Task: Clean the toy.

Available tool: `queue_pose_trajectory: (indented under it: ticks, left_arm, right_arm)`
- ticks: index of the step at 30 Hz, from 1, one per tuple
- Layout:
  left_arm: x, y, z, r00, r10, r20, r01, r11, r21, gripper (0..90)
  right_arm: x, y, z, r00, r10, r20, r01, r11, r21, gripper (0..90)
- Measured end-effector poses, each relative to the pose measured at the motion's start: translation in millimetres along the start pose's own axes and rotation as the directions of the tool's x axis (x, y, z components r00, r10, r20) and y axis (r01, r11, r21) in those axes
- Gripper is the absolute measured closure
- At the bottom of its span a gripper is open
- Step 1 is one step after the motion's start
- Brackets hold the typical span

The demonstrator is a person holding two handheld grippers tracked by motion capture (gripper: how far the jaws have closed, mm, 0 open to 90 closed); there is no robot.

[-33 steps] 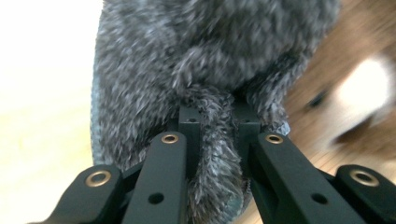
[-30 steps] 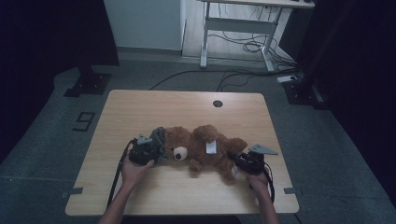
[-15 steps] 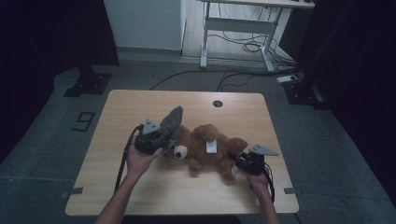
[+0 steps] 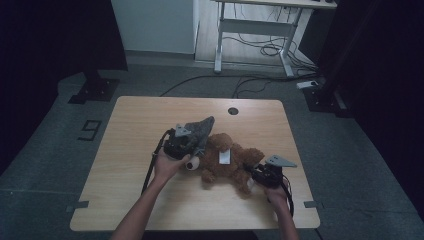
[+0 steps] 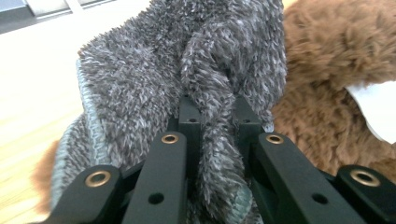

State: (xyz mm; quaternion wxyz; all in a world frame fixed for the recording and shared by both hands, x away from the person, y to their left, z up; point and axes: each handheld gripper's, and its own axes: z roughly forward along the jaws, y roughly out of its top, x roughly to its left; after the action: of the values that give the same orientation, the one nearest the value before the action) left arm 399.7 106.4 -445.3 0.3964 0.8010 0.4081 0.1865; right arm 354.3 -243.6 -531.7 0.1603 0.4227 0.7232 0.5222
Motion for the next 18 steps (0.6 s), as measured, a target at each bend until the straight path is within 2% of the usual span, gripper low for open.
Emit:
queue_pose_trajectory:
  ticks: [4,7,9,11,13,15,16,18]
  left_arm:
    - [19.2,-11.0,-14.9,0.9981,-0.025,-0.057,0.025,0.9996,0.01,78.9]
    - [33.7,-30.8,-17.0,0.9943,-0.063,-0.086,0.065,0.9976,0.022,79.0]
    - [41.9,-47.9,-13.1,0.9911,-0.106,-0.081,0.109,0.9931,0.042,79.1]
    - [47.2,-64.4,-6.3,0.9879,-0.131,-0.084,0.138,0.9871,0.082,79.2]
    - [48.1,-77.8,1.4,0.9863,-0.15,-0.068,0.157,0.9814,0.111,79.2]
    - [47.7,-82.5,4.4,0.9866,-0.154,-0.055,0.16,0.9795,0.123,79.1]
    - [46.7,-85.6,6.3,0.9893,-0.139,-0.045,0.144,0.9789,0.145,79.1]
    - [50.2,-79.3,-3.2,0.9903,-0.129,-0.05,0.135,0.9817,0.134,79.0]
  right_arm:
    - [0.1,-0.1,0.2,1.0,0.004,0.004,-0.004,1.0,0.003,69.9]
    - [-0.8,-0.5,0.9,0.9999,0.013,-0.002,-0.013,1.0,0.004,69.9]
    - [-1.0,-1.2,1.7,0.9998,0.019,-0.005,-0.019,1.0,0.005,70.0]
    - [-0.9,-2.1,2.7,0.9998,0.022,-0.005,-0.021,1.0,0.005,70.1]
    - [-0.9,-2.7,3.4,0.9997,0.026,-0.004,-0.026,1.0,0.009,70.2]
    - [-1.0,-3.4,4.0,0.9995,0.032,-0.005,-0.032,0.999,0.007,70.3]
    - [-1.4,-3.7,4.0,0.9995,0.032,-0.005,-0.032,0.999,0.007,70.3]
    - [-1.9,-3.6,3.6,0.9996,0.029,-0.004,-0.029,1.0,0.008,70.3]
